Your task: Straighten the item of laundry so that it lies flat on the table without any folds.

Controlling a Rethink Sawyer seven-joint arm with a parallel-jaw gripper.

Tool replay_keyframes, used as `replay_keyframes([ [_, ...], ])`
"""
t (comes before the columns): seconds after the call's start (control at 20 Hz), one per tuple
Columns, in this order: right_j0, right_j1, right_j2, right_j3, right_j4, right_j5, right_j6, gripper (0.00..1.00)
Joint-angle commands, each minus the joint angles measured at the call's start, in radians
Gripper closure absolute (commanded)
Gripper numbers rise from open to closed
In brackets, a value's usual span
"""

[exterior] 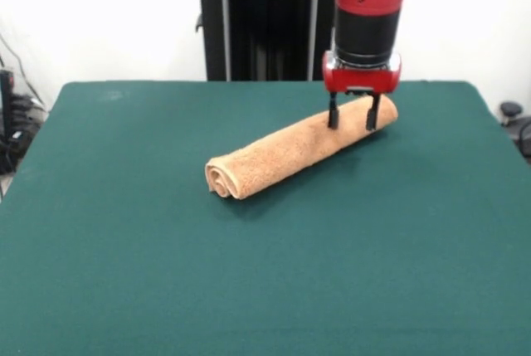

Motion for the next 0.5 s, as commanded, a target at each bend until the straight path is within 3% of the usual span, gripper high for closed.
replay_keyframes([
  [0.05,-0.047,-0.021,0.053,0.126,0.059,0.021,0.091,0.00],
  [0.3,-0.197,-0.124,0.095,0.219,0.033,0.076,-0.025,0.00],
  [0.5,-0.329,-0.152,0.125,0.271,-0.014,0.085,-0.109,0.00],
])
